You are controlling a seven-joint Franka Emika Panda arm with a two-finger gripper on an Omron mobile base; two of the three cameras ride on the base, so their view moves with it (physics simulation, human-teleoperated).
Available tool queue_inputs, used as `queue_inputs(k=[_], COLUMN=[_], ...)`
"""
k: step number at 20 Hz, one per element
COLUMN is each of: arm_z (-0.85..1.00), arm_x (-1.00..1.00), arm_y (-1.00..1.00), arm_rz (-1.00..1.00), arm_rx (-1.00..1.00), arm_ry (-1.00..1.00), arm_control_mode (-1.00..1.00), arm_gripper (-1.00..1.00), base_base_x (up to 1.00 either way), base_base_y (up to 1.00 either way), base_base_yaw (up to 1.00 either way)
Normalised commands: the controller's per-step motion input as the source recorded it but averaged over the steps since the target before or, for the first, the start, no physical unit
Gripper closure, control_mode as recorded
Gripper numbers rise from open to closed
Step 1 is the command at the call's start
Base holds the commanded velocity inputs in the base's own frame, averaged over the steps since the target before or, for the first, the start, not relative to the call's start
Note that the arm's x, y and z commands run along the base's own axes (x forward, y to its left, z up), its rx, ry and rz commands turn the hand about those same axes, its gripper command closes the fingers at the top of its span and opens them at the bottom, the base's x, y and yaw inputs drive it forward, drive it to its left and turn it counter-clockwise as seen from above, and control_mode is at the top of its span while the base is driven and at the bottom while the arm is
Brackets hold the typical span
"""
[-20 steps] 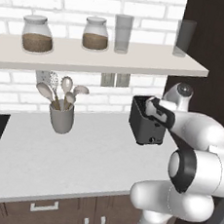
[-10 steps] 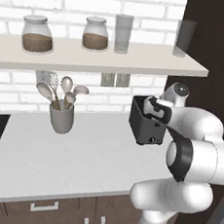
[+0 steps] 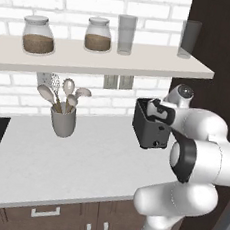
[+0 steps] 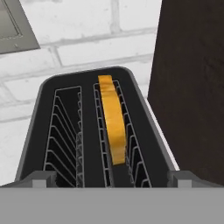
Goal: Start the toaster. Once the lever pops up, take the bread to the plate on the dining counter.
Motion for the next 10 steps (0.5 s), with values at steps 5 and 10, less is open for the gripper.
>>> queue_inputs(k=[5,10], arm_z=[-0.09,-0.15], arm_x=[0.27,0.21], arm_y=[0.0,0.0], arm_rz=[0.0,0.0], arm_rx=[0.0,0.0], arm_ry=[0.0,0.0], arm_control_mode=[-1.0,-1.0], arm_gripper=[-1.0,-1.0], base_base_x=[0.0,0.0], base_base_y=[0.0,0.0], base_base_yaw=[0.0,0.0])
